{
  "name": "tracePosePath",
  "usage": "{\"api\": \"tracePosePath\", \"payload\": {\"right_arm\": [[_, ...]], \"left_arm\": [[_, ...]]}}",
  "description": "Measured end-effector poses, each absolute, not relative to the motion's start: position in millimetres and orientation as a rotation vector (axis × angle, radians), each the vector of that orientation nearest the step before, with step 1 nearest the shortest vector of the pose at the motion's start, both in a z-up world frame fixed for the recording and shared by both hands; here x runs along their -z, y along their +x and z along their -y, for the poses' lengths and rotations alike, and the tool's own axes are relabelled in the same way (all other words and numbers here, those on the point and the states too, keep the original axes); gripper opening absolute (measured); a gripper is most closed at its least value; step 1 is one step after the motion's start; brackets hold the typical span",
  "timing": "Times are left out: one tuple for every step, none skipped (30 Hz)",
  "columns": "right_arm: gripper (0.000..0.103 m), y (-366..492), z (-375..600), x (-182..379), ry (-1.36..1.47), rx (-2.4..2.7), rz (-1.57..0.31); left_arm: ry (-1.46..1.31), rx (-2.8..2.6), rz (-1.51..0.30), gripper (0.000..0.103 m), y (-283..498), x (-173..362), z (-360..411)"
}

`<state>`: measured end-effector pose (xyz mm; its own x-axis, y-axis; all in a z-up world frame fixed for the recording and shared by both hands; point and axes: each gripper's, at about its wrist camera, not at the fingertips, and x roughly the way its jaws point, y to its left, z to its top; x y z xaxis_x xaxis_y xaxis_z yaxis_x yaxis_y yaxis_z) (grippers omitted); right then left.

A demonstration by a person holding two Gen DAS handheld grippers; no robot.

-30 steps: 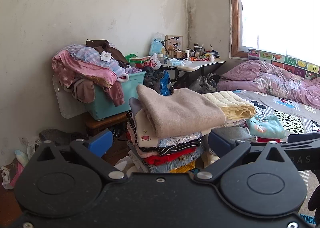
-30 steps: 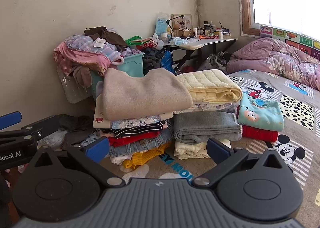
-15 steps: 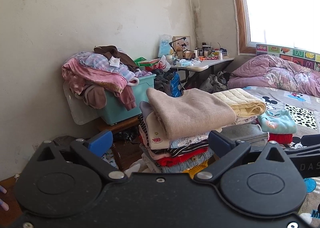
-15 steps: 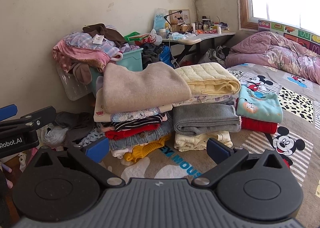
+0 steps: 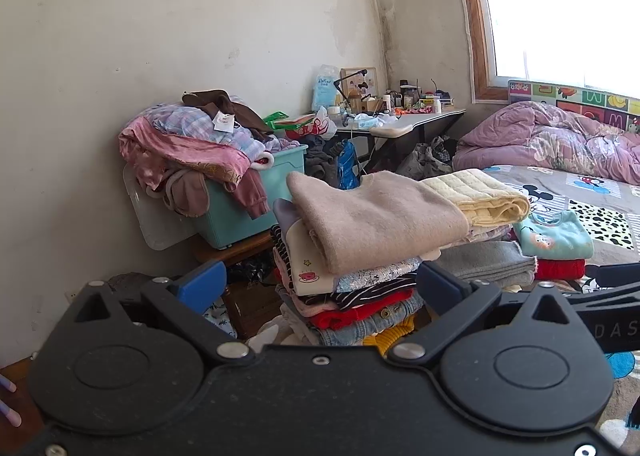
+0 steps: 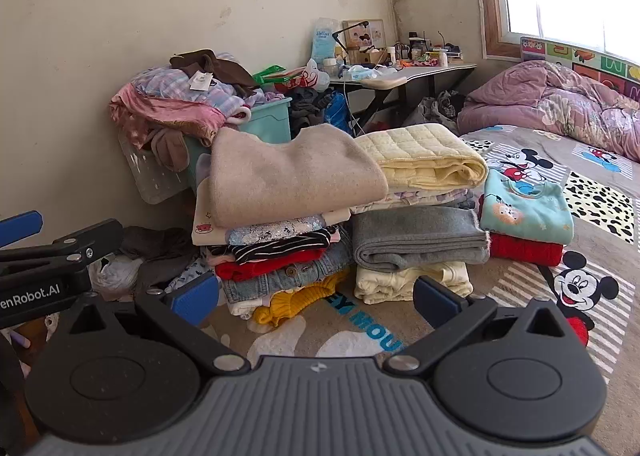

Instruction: Fold clothes

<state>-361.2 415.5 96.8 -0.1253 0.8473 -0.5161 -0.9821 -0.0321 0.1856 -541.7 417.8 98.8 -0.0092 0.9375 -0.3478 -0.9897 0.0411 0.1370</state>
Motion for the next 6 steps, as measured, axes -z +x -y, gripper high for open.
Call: {"api": "tracePosePath", "payload": {"right_arm": [[0.103,-360.7,-415.5,-96.8,-0.298,-1.605,-0.578],[0.103,-360.1,-415.5,-96.7,-0.294,-1.605,-0.581],[0.103,-359.6,-415.5,-96.6,-0.291,-1.608,-0.584],[0.103,-359.7,-415.4,-96.7,-0.290,-1.611,-0.585],[0.103,-359.9,-415.3,-96.7,-0.289,-1.614,-0.585],[0.103,-360.5,-415.3,-96.6,-0.291,-1.617,-0.584]], "left_arm": [[-0.167,-1.534,-0.390,0.103,-541.3,-98.6,-417.6],[-0.172,-1.537,-0.388,0.103,-541.6,-98.1,-417.7],[-0.170,-1.537,-0.387,0.103,-541.6,-97.8,-417.4],[-0.169,-1.538,-0.387,0.103,-541.6,-97.6,-417.0],[-0.167,-1.538,-0.387,0.103,-541.6,-97.3,-416.7],[-0.161,-1.538,-0.388,0.103,-541.2,-97.6,-415.9]]}}
